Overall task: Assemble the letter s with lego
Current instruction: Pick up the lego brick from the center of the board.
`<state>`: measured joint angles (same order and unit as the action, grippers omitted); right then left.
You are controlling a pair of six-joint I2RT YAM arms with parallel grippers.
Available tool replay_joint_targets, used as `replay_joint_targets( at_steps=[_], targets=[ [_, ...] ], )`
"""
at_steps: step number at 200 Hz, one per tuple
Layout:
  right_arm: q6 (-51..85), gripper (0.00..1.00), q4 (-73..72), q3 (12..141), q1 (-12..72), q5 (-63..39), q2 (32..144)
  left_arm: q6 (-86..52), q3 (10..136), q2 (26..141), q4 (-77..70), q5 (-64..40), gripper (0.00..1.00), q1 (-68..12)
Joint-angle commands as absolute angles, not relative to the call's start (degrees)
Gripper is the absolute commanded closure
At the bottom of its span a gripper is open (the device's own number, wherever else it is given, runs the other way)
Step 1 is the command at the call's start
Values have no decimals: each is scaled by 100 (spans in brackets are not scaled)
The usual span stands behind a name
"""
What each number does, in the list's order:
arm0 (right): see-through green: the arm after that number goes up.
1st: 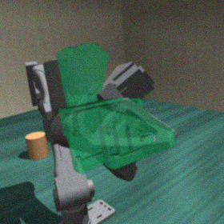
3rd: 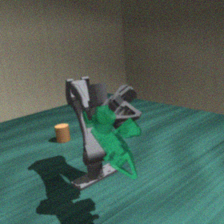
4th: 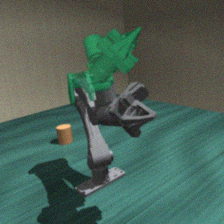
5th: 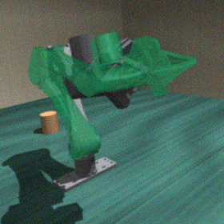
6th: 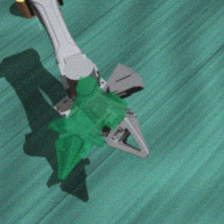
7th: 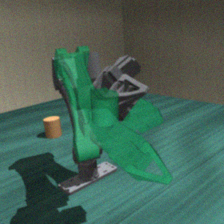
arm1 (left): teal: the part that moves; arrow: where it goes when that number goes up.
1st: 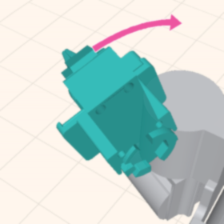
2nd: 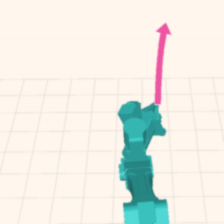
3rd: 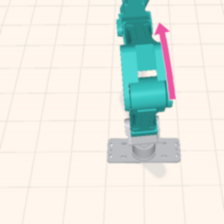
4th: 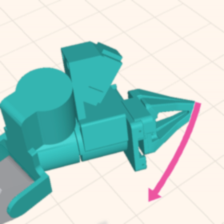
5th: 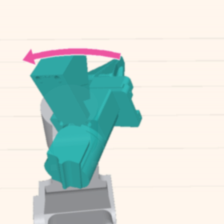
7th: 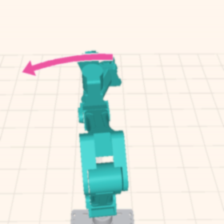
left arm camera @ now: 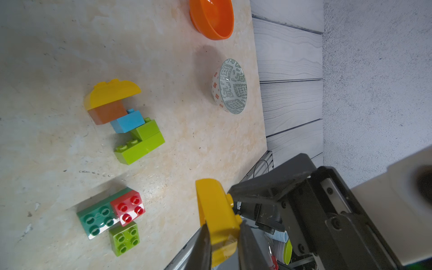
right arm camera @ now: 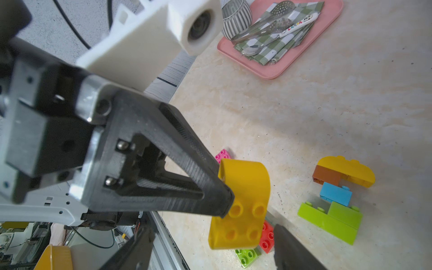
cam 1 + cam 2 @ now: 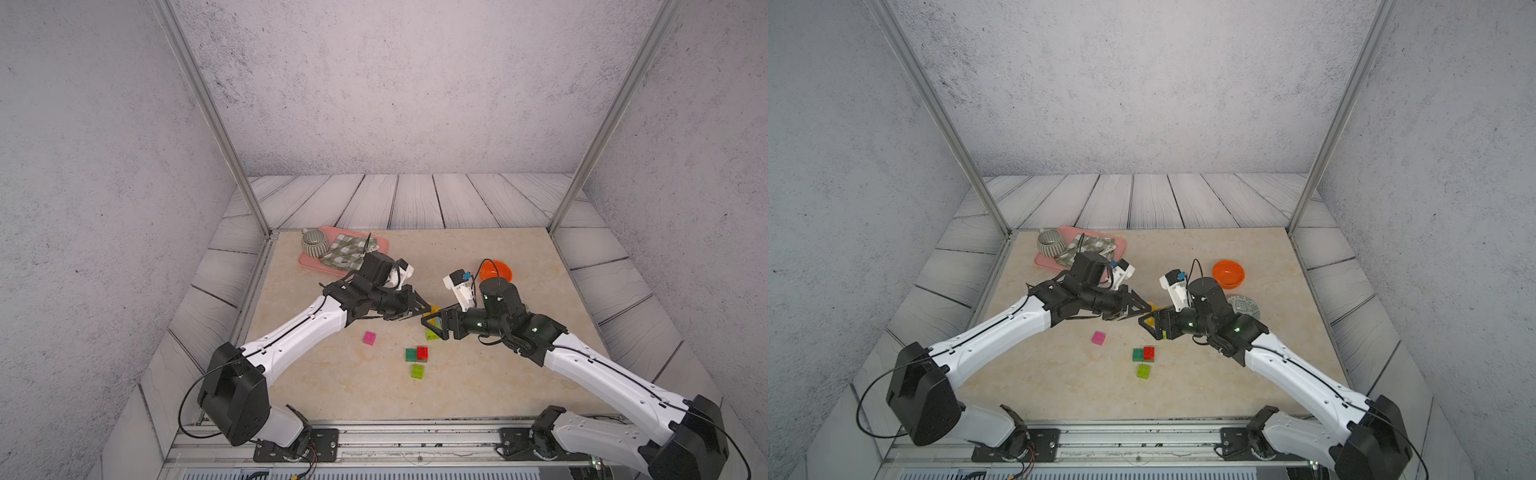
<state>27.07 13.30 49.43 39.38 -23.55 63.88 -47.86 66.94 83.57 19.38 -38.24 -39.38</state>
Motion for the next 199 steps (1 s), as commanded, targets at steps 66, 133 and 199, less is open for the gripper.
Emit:
replay_joint_targets(
  at_steps=[66, 133, 199],
  targets=[
    [2402, 47, 1070, 5152, 3772, -3101, 6636, -4733, 6613, 8034, 1999, -4051, 87, -3964],
    [2645, 54, 789, 5176, 3674, -3326, 6736, -4682, 6532, 8033, 2089, -4122, 86, -4008],
    [2235, 75, 1271, 5203, 3655, -3318, 6573, -4485, 6587, 7809, 2334, -3978, 3, -4025]
  ],
)
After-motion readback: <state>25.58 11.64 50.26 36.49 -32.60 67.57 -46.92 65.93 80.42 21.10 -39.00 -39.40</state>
